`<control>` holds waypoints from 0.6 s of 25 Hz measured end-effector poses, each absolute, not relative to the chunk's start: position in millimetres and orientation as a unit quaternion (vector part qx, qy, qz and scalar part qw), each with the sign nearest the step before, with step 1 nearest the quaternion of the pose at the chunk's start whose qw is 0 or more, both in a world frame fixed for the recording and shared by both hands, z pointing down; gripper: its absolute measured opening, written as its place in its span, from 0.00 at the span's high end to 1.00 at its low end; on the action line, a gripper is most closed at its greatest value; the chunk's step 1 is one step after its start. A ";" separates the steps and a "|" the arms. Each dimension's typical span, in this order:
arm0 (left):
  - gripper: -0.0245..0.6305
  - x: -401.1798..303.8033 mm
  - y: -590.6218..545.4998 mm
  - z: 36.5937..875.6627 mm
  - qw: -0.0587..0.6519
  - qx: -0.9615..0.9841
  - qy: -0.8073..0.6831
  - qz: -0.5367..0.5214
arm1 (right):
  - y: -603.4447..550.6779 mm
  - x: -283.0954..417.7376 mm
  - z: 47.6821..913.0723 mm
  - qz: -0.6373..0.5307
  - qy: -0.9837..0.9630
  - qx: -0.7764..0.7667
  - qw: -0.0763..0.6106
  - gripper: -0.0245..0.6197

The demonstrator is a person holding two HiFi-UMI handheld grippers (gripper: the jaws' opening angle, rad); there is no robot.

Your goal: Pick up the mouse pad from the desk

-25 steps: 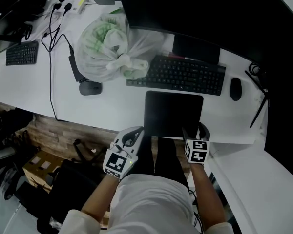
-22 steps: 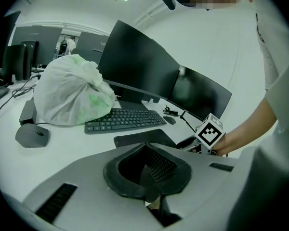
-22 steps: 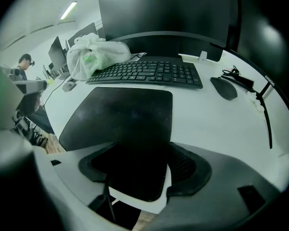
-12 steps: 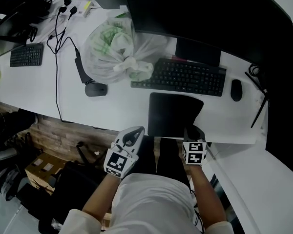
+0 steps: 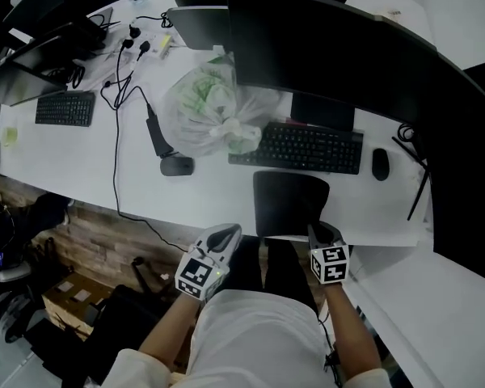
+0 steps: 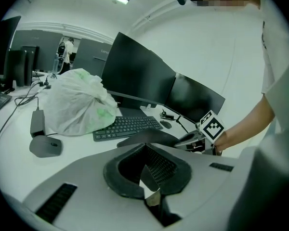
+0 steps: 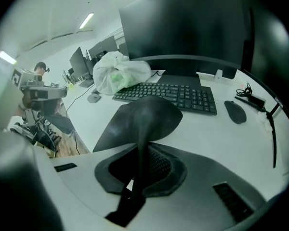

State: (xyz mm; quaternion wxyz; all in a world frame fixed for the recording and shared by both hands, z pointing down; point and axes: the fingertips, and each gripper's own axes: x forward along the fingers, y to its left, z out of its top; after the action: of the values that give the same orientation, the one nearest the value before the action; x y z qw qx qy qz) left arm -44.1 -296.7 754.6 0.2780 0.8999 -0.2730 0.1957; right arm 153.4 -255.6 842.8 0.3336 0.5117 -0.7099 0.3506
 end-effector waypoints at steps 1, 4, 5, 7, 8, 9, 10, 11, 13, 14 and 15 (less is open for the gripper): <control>0.94 -46.8 -295.5 750.3 0.273 0.902 -0.273 0.195 | -257.3 151.2 834.5 0.344 -0.713 0.513 0.332 0.90; 0.94 -53.2 -290.9 734.8 0.264 0.906 -0.271 0.192 | -258.8 142.9 809.8 0.330 -0.720 0.515 0.327 0.90; 0.94 -54.1 -289.1 730.6 0.261 0.907 -0.269 0.190 | -259.2 140.7 802.4 0.325 -0.722 0.518 0.326 0.90; 0.94 -55.8 -285.9 725.1 0.254 0.911 -0.267 0.187 | -261.0 137.4 789.3 0.313 -0.725 0.524 0.318 0.90; 0.94 -57.4 -284.2 723.2 0.253 0.911 -0.267 0.186 | -261.6 135.8 783.5 0.309 -0.726 0.528 0.313 0.90; 0.94 -59.3 -282.5 721.1 0.253 0.911 -0.268 0.185 | -261.9 134.4 778.0 0.306 -0.727 0.533 0.306 0.90; 0.94 -60.8 -281.2 718.2 0.253 0.911 -0.268 0.182 | -262.3 133.6 772.5 0.303 -0.728 0.537 0.299 0.90; 0.94 -61.6 -280.5 714.8 0.252 0.912 -0.269 0.179 | -262.9 133.9 766.7 0.299 -0.729 0.541 0.294 0.90; 0.94 -61.4 -279.4 706.7 0.243 0.915 -0.271 0.174 | -263.9 137.3 753.7 0.288 -0.731 0.549 0.285 0.90; 0.94 -60.6 -278.6 701.9 0.238 0.917 -0.272 0.171 | -263.8 139.6 746.7 0.282 -0.732 0.553 0.282 0.90; 0.94 -59.4 -278.2 696.7 0.234 0.918 -0.272 0.168 | -263.9 142.1 739.5 0.277 -0.732 0.557 0.278 0.90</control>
State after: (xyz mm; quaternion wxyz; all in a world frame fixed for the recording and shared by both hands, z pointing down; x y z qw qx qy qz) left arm -59.4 -278.2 696.7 0.2337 0.9181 -0.2724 0.1680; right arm 142.1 -263.9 739.5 0.2782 0.5566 -0.7322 0.2768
